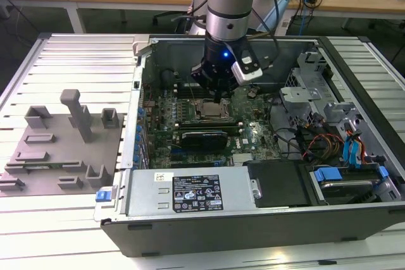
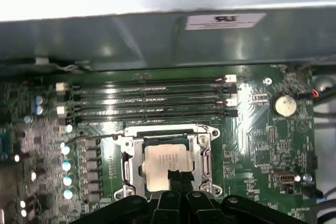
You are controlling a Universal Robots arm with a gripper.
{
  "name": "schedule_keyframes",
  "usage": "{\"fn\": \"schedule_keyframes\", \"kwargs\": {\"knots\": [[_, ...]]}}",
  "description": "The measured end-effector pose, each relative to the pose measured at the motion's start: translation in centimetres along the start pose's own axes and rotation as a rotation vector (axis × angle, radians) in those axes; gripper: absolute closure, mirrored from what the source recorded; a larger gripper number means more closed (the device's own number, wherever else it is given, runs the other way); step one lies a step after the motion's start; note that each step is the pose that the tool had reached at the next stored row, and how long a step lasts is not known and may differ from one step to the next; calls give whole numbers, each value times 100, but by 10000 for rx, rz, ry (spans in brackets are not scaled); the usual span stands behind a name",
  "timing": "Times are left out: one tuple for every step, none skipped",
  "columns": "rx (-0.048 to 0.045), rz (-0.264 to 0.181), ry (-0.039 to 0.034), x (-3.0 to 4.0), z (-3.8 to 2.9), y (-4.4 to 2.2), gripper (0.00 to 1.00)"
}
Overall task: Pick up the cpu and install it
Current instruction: 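Close the cpu cover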
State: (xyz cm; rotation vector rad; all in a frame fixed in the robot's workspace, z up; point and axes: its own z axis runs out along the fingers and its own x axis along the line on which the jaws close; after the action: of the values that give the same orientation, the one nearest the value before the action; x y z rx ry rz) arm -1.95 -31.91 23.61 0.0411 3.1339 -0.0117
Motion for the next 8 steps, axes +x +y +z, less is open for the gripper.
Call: {"fn": "schedule_keyframes", "kwargs": {"knots": [[3,-71,-1,0,0,0,89],[4,-86,-1,0,0,0,89],[5,-86,0,0,0,0,89],[5,-87,-1,0,0,0,89],[5,-87,-1,0,0,0,89],[5,-88,0,0,0,0,89],[5,-86,0,2,1,0,89],[4,-85,-1,7,4,0,89]]}}
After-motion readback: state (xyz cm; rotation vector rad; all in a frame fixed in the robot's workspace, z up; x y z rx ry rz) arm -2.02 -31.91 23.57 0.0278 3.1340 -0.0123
